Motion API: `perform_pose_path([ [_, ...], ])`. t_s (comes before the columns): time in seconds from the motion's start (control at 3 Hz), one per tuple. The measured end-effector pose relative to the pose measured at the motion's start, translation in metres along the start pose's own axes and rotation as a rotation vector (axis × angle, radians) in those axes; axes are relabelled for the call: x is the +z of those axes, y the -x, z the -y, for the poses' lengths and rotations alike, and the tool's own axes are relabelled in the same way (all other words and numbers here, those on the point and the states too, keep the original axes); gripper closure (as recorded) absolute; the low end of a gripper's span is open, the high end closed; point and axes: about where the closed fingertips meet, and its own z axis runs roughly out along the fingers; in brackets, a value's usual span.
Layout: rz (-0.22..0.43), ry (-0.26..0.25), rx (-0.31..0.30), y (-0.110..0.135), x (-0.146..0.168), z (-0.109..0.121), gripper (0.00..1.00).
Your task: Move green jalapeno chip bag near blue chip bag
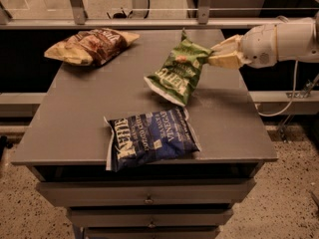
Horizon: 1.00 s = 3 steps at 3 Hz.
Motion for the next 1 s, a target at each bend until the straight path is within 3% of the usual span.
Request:
perform_pose_path([
  [0.33, 0.012, 0.106, -0.064, -0.003, -0.003, -0.037, 1.00],
  [0.67, 0.010, 0.176, -0.120, -0.009, -0.004, -0.061, 0.84],
  [1.0, 0.002, 0.217, -0.156, -0.015, -0.003, -0.072, 0.61],
])
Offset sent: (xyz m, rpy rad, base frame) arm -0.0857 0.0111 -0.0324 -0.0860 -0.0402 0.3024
